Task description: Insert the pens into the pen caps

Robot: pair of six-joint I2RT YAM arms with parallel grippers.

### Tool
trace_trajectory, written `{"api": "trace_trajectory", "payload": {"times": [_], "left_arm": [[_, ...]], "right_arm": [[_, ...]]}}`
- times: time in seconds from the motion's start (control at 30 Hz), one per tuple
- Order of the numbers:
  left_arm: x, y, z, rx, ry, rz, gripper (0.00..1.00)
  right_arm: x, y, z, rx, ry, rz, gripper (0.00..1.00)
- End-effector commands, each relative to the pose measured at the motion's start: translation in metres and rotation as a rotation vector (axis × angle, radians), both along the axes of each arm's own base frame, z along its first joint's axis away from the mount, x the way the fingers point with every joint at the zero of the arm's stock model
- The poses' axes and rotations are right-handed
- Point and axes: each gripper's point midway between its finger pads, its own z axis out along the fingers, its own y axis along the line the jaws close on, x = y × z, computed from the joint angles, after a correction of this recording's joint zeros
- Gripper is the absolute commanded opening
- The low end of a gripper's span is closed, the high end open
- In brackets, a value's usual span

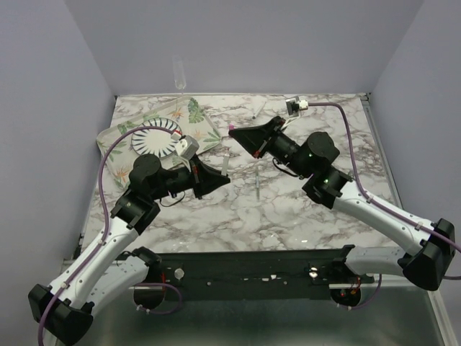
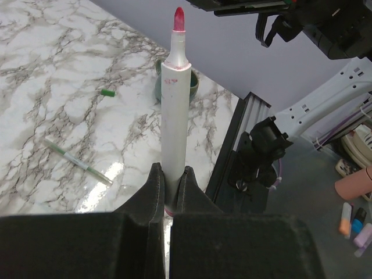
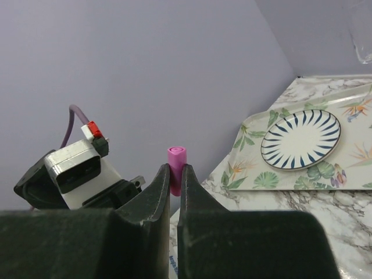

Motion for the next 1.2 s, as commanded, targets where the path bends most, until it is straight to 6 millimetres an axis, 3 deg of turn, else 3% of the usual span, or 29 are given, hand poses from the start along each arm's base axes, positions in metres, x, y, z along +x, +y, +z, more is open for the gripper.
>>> {"api": "trace_trajectory", "payload": {"times": [0.0, 0.8, 1.17], "left_arm": [[0.002, 0.001, 0.008, -0.011, -0.009, 0.012, 0.0], [0.009, 0.004, 0.008, -0.003, -0.017, 0.048, 0.0], [0.01, 0.005, 0.009, -0.006, -0.021, 0.059, 0.0]], "right_arm": [[-0.014, -0.003, 0.009, 0.027, -0.049, 0.03, 0.01], [-0.026, 0.007, -0.009, -0.017, -0.039, 0.044, 0.01], [-0.024, 0.005, -0.005, -0.026, -0.052, 0.026, 0.01]]}}
